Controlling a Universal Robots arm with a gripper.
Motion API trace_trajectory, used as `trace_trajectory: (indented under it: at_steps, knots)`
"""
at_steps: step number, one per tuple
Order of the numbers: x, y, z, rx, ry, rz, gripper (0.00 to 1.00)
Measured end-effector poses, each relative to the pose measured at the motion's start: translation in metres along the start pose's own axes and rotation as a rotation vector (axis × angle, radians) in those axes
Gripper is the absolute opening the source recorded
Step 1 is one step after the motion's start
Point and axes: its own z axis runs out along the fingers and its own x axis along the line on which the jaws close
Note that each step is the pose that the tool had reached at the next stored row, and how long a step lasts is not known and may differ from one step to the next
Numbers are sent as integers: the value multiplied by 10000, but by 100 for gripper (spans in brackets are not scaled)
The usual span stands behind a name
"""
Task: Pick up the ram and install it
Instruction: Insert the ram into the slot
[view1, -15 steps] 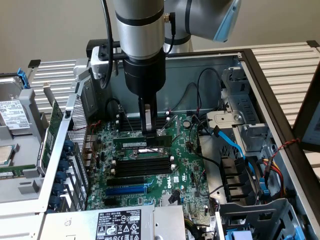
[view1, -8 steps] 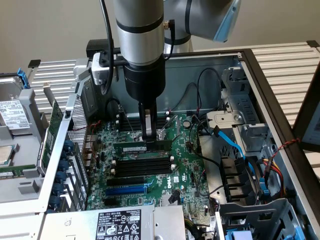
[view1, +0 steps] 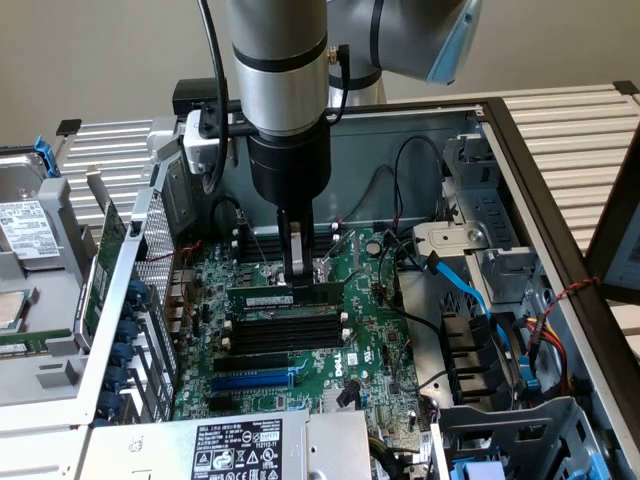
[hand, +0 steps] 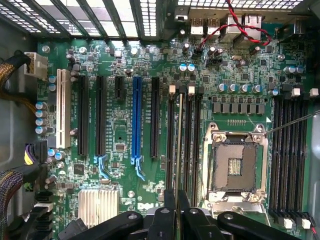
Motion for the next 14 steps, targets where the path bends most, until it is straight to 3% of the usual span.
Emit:
trace_trajectory:
  at_steps: [10,11,14]
  knots:
    - [1,2,11,-6,-6,-135,14]
    - [1,2,17,-4,10,-141,14]
    - [1,4,31,-6,154,-193,14]
